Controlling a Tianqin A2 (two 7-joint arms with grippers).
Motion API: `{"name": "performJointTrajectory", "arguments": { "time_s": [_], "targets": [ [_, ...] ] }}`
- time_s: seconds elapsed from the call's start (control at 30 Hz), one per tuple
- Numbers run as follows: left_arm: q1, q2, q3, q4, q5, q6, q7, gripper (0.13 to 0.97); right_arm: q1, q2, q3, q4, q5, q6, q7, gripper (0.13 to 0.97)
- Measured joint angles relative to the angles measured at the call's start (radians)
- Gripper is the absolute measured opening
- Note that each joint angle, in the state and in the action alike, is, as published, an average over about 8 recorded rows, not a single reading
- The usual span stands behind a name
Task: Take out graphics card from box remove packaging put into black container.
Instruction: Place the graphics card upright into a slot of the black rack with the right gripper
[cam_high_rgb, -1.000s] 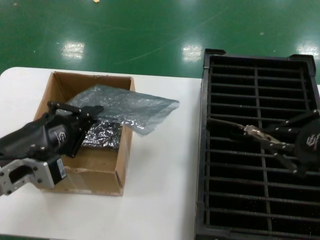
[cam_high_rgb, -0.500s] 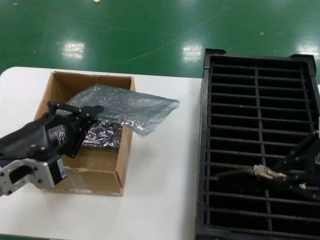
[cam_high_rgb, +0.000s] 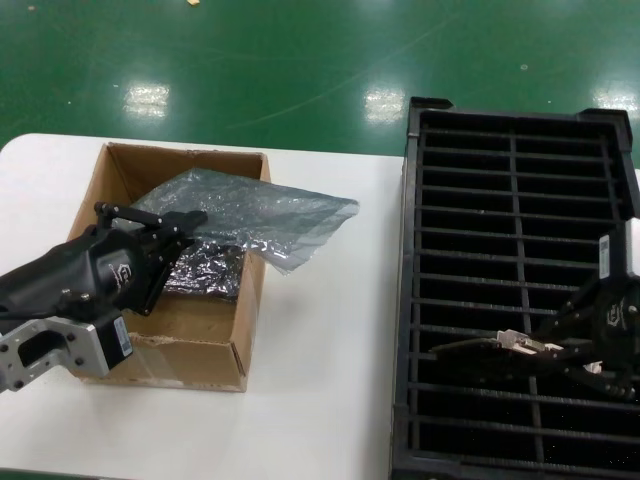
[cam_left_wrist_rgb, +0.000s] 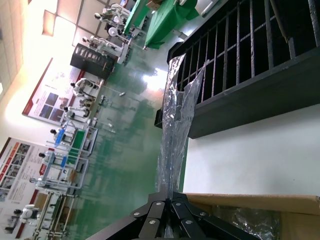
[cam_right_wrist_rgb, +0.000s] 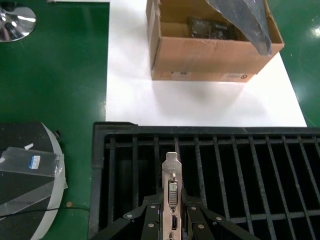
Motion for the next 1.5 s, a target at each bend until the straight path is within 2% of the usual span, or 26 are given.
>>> {"name": "performJointTrajectory", "arguments": {
  "time_s": [0.77,1.5],
  "targets": [
    [0.0,0.0,0.0,0.0,0.0,0.0,0.0,0.14,0.032,-0.072,-0.053,-0.131,-0.115,-0.005,-0.014,0.187],
    [0.0,0.0,0.0,0.0,0.0,0.0,0.0,0.14,0.09,-0.108,-0.182,-0.136,-0.146,-0.006,-0.003,0.187]
  ]
}}
